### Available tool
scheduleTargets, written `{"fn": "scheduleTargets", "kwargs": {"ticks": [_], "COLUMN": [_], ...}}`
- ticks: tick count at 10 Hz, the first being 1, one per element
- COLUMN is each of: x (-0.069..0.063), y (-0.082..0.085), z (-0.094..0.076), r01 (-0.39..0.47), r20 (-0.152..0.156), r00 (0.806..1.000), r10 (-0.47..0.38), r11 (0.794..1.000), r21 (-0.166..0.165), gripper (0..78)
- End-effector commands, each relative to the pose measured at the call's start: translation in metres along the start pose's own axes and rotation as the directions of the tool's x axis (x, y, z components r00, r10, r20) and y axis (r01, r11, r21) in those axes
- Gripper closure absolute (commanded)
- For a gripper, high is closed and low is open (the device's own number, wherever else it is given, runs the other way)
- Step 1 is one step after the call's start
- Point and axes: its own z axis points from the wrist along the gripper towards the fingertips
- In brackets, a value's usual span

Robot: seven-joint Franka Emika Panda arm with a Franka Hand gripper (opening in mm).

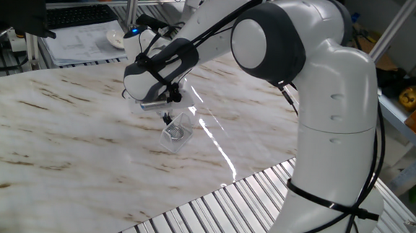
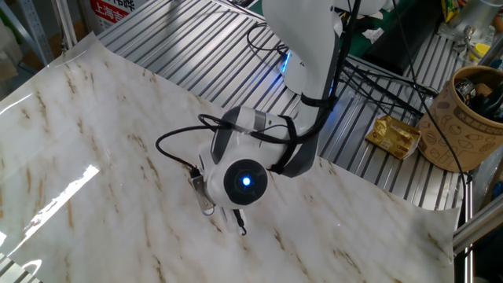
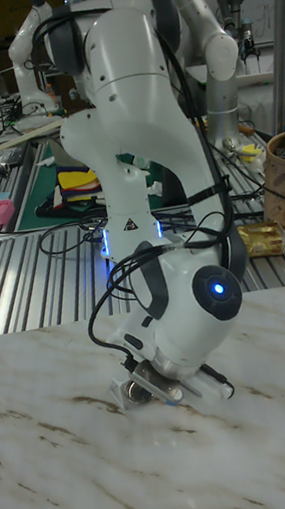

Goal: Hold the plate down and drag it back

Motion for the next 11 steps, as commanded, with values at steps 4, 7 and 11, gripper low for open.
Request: {"fn": "scheduleTargets", "kwargs": {"ticks": [4, 7, 11], "x": [-0.0011, -0.0022, -0.003], "y": [0.0004, 0.0019, 0.0035], "z": [-0.001, -0.0014, -0.0022], "r01": [-0.014, -0.026, -0.029], "r20": [0.001, 0.0, -0.001], "r00": [1.0, 1.0, 1.0], "r10": [0.014, 0.026, 0.029], "r11": [1.0, 1.0, 1.0], "r21": [0.015, 0.016, 0.011], "gripper": [77.6, 77.6, 77.6]}}
